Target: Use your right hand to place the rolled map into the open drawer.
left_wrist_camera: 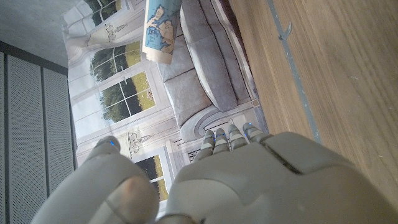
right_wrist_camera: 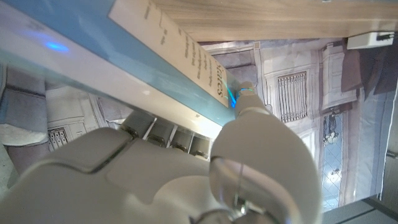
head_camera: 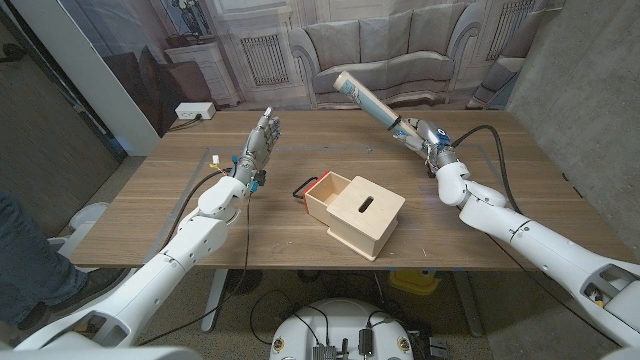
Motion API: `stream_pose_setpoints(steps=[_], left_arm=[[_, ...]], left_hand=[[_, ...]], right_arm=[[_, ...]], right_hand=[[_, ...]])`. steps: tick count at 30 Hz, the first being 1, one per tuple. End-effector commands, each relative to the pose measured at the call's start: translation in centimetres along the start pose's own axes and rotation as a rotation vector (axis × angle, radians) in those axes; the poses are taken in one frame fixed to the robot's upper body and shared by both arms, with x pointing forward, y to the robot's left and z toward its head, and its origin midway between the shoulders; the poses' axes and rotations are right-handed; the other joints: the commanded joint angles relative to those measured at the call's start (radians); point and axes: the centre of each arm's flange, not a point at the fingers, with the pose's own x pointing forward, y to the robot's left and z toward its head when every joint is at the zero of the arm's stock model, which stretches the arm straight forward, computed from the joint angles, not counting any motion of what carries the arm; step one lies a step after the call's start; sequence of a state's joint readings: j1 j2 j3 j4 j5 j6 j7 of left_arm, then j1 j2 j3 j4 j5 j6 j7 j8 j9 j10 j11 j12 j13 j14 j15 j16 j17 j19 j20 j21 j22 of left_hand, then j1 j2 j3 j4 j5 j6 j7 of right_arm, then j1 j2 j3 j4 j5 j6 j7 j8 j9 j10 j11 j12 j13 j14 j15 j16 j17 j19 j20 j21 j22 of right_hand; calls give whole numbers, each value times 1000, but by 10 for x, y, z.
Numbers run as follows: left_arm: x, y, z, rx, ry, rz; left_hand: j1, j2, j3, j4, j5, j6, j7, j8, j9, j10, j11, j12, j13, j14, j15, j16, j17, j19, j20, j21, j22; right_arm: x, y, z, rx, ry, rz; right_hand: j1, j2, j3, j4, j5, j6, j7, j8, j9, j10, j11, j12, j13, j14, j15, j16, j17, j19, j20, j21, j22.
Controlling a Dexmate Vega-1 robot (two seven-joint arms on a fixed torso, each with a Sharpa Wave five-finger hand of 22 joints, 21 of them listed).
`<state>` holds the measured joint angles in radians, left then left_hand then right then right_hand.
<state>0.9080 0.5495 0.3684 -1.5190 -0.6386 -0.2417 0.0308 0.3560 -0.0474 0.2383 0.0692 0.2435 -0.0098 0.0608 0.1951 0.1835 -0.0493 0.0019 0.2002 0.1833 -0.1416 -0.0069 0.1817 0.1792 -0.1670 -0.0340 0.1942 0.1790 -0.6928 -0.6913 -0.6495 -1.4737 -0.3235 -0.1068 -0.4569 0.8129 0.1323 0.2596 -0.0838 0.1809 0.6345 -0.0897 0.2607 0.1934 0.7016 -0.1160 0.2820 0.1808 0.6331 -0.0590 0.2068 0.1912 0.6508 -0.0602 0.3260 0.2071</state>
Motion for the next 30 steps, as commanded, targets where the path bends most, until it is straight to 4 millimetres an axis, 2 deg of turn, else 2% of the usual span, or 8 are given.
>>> stream_pose_setpoints(steps=[1,13,30], left_arm=[[3,-3,1,1,0,-2],[4,-4,1,5,10,-4],[7,1,7,14,3,-5]], left_hand=[[2,6,-1,-1,0,4,-1,0,2,-5,-4,1,3,-9,-3,4,2,-49,-14,7,4],[3,7,-2,-1,-1,5,0,1,2,-6,-4,0,3,-9,-2,4,2,-49,-15,7,4],[3,8,-5,-1,-1,5,1,0,2,-8,-2,0,3,-10,-1,4,2,-49,-15,7,4]], right_arm=[[-9,-11,15,175,-58,-12],[-16,-20,31,309,-124,-2],[-20,-26,57,439,-196,0]], right_hand=[[-46,47,65,56,0,53,-35,-5,3,12,-1,0,1,17,-149,2,3,2,-143,9,2],[-44,36,72,54,-2,77,-38,-8,3,37,1,-1,2,38,-150,3,1,19,-143,16,1],[-46,36,76,57,-2,82,-27,-18,3,25,4,-18,2,27,-141,-6,2,9,-139,13,1]])
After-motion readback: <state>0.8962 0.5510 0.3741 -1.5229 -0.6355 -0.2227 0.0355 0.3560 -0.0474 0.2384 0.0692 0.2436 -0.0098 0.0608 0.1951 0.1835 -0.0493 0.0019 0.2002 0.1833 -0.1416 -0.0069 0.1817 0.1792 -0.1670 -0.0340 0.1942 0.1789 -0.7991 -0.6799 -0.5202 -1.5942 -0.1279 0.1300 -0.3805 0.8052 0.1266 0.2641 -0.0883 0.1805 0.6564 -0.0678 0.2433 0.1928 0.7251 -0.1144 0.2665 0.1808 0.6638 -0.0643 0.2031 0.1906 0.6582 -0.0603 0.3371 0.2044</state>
